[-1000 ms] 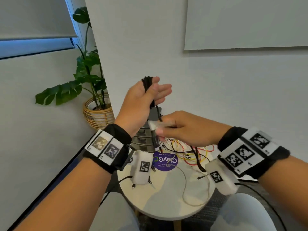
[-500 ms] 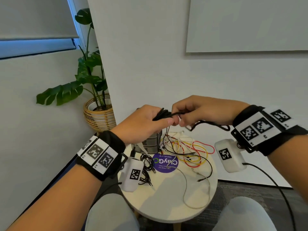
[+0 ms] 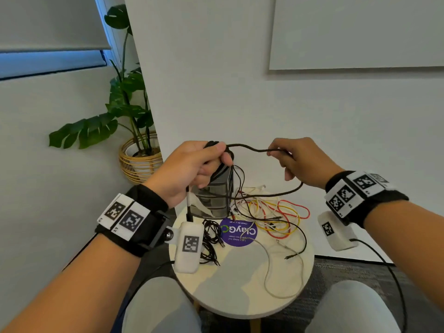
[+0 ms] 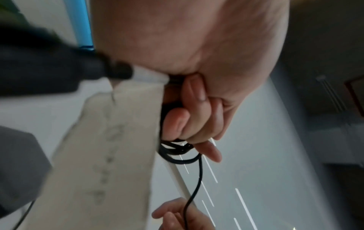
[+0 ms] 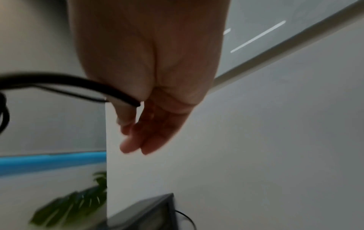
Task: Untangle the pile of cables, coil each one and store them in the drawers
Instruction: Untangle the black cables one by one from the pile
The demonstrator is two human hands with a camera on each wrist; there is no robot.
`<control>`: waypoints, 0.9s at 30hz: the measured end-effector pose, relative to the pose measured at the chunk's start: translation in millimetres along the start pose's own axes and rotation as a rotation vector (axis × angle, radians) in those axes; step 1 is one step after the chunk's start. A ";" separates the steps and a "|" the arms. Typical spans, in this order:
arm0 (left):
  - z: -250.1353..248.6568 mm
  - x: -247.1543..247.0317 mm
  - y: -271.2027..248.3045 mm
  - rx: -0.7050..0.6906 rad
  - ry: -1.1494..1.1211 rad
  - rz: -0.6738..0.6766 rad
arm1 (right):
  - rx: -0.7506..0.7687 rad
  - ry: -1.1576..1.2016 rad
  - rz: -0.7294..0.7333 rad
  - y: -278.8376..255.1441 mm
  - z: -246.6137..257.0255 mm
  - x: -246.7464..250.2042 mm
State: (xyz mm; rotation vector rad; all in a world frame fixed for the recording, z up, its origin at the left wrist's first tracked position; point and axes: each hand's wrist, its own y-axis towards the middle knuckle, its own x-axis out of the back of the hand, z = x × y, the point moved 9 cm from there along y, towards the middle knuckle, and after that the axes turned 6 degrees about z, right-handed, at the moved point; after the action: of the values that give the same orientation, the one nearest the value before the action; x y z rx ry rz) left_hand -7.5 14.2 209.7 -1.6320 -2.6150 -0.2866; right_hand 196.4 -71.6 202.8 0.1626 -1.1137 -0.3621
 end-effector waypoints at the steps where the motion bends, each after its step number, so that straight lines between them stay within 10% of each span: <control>1: 1.4 0.6 -0.5 -0.010 -0.061 0.013 | 0.023 -0.080 -0.026 0.3 -0.5 2.8; 8: -8.2 5.6 -1.7 -0.195 -0.546 0.090 | -0.048 -0.240 -0.110 -2.3 -38.8 6.4; 18: -12.5 9.3 11.1 -0.273 -0.457 -0.170 | 0.082 -0.085 0.413 -27.2 22.2 -74.0; 27: 8.8 33.2 15.4 -0.235 -0.517 -0.405 | 0.051 0.135 0.246 -18.9 53.0 -41.0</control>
State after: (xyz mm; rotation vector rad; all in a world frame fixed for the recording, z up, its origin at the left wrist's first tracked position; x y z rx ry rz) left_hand -7.9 51.7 207.6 -1.3568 -3.4261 -0.2116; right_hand 129.0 -71.5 185.5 0.0920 -0.9960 -0.1019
